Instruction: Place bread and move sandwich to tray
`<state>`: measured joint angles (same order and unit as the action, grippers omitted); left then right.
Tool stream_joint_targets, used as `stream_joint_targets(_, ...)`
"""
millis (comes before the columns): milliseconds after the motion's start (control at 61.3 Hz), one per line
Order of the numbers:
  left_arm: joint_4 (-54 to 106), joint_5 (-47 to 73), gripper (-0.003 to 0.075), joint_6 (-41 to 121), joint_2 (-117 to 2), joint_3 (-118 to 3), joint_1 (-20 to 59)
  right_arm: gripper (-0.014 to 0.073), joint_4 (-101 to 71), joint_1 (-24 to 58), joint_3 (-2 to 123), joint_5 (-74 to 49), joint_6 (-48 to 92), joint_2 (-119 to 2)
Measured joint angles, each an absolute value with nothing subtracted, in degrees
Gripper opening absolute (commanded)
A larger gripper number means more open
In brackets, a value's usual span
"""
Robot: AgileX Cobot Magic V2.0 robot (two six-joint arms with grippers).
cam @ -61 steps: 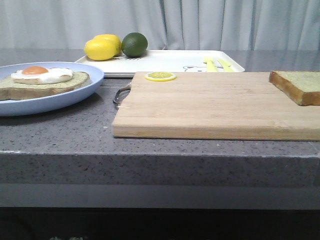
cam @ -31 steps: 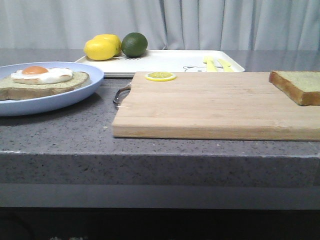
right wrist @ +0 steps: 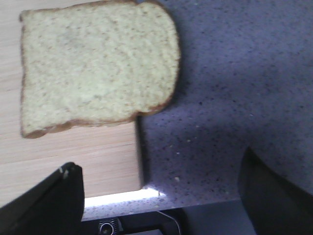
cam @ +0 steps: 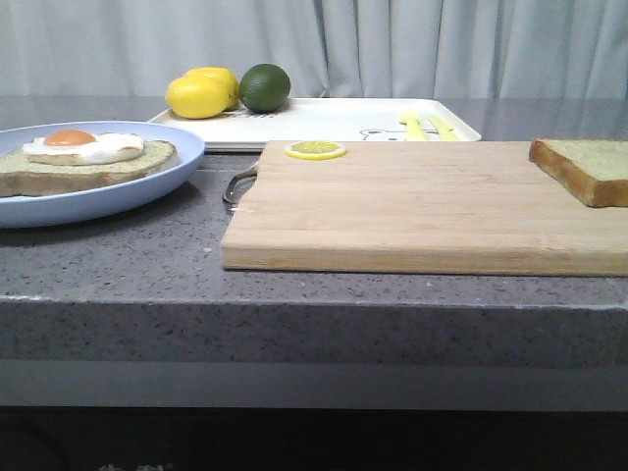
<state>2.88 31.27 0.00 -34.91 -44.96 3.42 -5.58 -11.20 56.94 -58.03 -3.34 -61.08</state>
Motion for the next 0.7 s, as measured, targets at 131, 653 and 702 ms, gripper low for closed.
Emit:
stream_joint_targets(131,2.9,31.3,0.0417,0.0,-34.9,-45.0,3.4,0.0644,-16.7,-23.3,58.8,-61.1,5.4,-65.6)
stream_joint_targets(653,2.9,31.3,0.0417,0.0,-34.9,-45.0,3.4,0.0644,-52.9,-39.8,59.0,-68.8,31.6,-87.4)
stream_joint_targets(702,2.9,31.3,0.0417,0.0,-34.9,-45.0,3.4,0.0644,-53.7,-39.8,59.0,-68.8,32.4,-88.4)
